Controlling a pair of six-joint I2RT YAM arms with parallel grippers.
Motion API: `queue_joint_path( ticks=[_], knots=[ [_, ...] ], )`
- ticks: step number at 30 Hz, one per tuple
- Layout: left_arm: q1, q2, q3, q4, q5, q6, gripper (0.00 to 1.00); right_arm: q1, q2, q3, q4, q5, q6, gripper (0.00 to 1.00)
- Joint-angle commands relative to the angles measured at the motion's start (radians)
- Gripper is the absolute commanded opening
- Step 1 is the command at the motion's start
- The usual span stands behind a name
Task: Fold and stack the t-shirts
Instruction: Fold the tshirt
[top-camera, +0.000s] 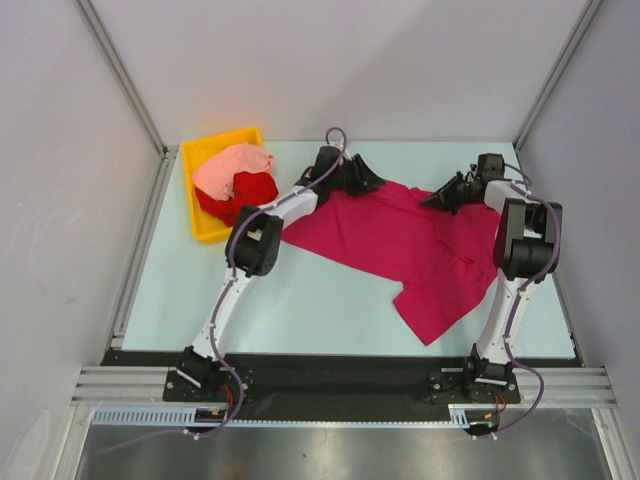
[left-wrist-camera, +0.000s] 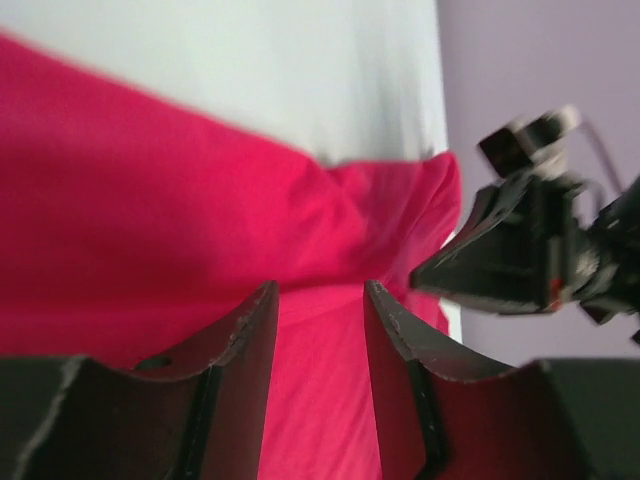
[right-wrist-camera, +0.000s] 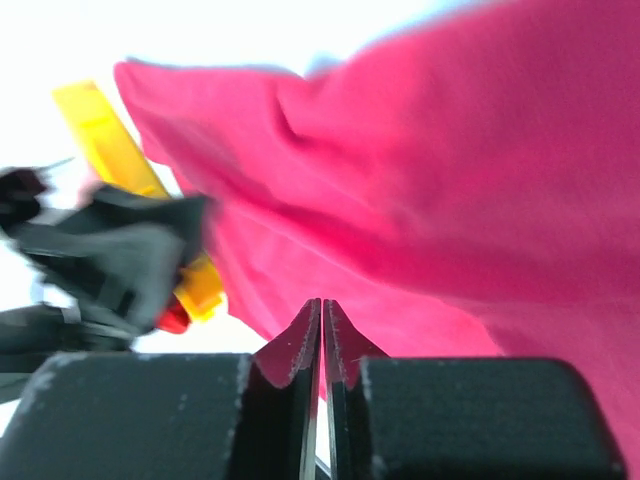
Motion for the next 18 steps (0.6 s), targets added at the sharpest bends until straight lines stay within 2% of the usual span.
queue_joint_path(
  ticks=[1, 7, 11, 18],
  knots=[
    [0.005, 0.005, -0.001, 0.017, 0.007, -0.021, 0.45, 0.015, 0.050, 0.083, 0.078, -0.040, 0.059, 0.09],
    [0.003, 0.048, 0.073, -0.097, 0.020, -0.019, 0.41, 0.027, 0.112, 0.082, 0.097, -0.037, 0.061, 0.11],
    [-0.003, 0.011, 0.031, -0.125, 0.019, -0.001, 0.36, 0.023, 0.118, 0.072, 0.087, -0.043, 0.033, 0.11],
    [0.000, -0.076, -0.068, -0.170, 0.013, 0.055, 0.36, 0.010, 0.087, 0.002, 0.034, -0.054, -0.040, 0.11]
  ],
)
